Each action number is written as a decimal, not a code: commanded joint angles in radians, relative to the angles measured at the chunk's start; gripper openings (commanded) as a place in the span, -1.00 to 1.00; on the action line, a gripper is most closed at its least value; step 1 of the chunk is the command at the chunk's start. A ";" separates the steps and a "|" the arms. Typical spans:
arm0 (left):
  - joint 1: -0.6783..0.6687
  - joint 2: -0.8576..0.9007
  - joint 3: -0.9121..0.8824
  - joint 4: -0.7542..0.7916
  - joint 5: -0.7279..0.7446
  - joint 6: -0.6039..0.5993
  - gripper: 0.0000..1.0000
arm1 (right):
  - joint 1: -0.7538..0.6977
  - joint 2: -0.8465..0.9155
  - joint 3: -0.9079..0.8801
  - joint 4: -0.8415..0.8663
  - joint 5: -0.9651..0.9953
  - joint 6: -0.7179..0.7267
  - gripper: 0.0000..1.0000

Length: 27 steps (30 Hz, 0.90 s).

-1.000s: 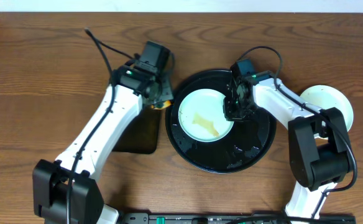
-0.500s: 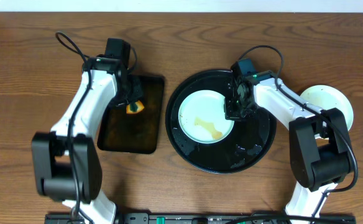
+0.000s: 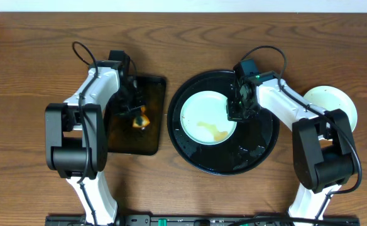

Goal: Clean dirty plates on tray and stack at the side
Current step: 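Move the sponge back over the black rectangular tray with the left gripper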

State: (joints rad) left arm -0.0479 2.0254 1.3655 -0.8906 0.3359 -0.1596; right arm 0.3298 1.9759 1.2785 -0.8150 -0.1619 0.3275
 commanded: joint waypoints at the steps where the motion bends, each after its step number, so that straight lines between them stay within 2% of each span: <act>1: -0.009 0.025 -0.008 -0.013 0.302 0.231 -0.85 | 0.005 0.038 -0.031 -0.009 0.041 -0.010 -0.97; 3: -0.008 0.026 -0.008 -0.006 0.243 0.204 -0.85 | 0.005 0.038 -0.031 -0.009 0.041 -0.010 -0.98; 8: -0.008 0.026 -0.008 -0.015 -0.188 -0.050 -0.85 | 0.005 0.038 -0.031 -0.009 0.041 -0.010 -0.98; 11: -0.008 0.026 -0.008 -0.046 -0.348 -0.189 -0.85 | 0.005 0.038 -0.031 -0.009 0.041 -0.010 -0.98; 13: -0.008 0.026 -0.008 -0.056 -0.330 -0.212 -0.85 | 0.005 0.038 -0.031 -0.009 0.041 -0.010 -0.97; 14: -0.008 0.026 -0.008 -0.050 -0.264 -0.161 -0.85 | 0.005 0.038 -0.031 -0.011 0.041 -0.010 -0.97; 17: -0.008 0.026 -0.008 -0.029 0.073 0.134 -0.86 | 0.005 0.038 -0.031 -0.011 0.041 -0.010 -0.98; 18: -0.008 0.026 -0.008 -0.028 0.108 0.161 -0.85 | 0.005 0.038 -0.031 -0.011 0.041 -0.010 -0.97; 19: -0.008 0.026 -0.008 -0.024 0.090 0.144 -0.85 | 0.005 0.038 -0.031 -0.011 0.041 -0.010 -0.97; 22: -0.008 0.026 -0.007 -0.035 -0.136 -0.083 -0.85 | 0.005 0.038 -0.031 -0.012 0.041 -0.010 -0.97; 23: -0.008 0.024 -0.006 -0.045 -0.173 -0.122 -0.85 | 0.005 0.038 -0.031 -0.012 0.041 -0.010 -0.97; 24: -0.008 0.021 -0.006 -0.048 -0.161 -0.119 -0.85 | 0.005 0.038 -0.031 -0.013 0.041 -0.010 -0.97; 27: -0.015 -0.004 -0.006 -0.047 -0.039 0.006 -0.85 | 0.005 0.038 -0.031 -0.016 0.042 -0.010 -0.98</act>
State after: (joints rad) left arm -0.0582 2.0327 1.3670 -0.9272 0.2695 -0.1967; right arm 0.3298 1.9759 1.2785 -0.8188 -0.1619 0.3275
